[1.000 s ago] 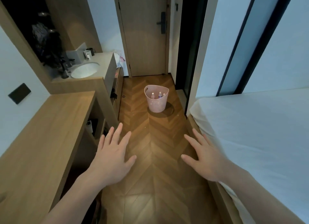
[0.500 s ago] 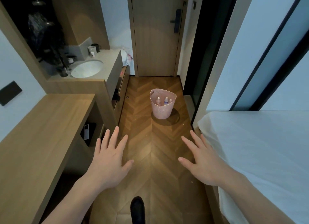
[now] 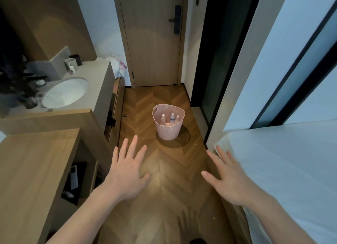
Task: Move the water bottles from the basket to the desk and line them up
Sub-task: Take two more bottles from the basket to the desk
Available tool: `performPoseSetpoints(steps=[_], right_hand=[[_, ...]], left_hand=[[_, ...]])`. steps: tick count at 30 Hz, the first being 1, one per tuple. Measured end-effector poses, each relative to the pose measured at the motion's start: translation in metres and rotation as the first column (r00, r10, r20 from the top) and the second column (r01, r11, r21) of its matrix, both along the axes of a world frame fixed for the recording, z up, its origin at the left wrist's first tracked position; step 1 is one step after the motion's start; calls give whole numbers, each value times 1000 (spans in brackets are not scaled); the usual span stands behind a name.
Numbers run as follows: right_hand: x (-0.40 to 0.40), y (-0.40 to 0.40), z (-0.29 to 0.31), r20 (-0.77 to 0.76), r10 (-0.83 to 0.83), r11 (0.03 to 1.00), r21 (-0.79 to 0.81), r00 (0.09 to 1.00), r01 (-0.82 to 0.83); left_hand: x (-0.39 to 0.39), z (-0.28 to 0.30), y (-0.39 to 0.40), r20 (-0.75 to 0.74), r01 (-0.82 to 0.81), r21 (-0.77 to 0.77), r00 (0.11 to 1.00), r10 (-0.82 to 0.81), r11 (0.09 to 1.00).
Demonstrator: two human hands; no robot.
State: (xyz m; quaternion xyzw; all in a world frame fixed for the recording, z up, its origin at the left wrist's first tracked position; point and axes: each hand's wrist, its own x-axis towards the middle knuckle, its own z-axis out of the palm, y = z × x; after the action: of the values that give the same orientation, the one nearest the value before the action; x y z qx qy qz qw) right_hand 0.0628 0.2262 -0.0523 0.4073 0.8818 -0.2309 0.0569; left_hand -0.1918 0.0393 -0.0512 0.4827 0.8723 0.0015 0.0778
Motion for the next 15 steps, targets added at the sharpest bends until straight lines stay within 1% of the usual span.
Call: performPoseSetpoints(steps=[2, 4, 7, 11, 15], right_hand=[[-10, 25, -3, 21, -12, 1000, -7, 1000, 12], [-23, 57, -7, 34, -30, 999, -7, 999, 31], [-46, 109, -20, 25, -33, 999, -13, 999, 34], [-84, 181, -34, 31, 14, 999, -30, 999, -13], [-125, 249, -31, 68, 90, 995, -54, 994, -87]], left_hand=[[-16, -3, 30, 16, 22, -6, 1000, -22, 1000], [-33, -9, 62, 1, 54, -18, 999, -54, 998], [-57, -19, 112, -16, 50, -24, 999, -50, 998], [-86, -28, 180, -4, 11, -10, 1000, -11, 1000], [-107, -26, 240, 8, -26, -33, 1000, 26, 999]])
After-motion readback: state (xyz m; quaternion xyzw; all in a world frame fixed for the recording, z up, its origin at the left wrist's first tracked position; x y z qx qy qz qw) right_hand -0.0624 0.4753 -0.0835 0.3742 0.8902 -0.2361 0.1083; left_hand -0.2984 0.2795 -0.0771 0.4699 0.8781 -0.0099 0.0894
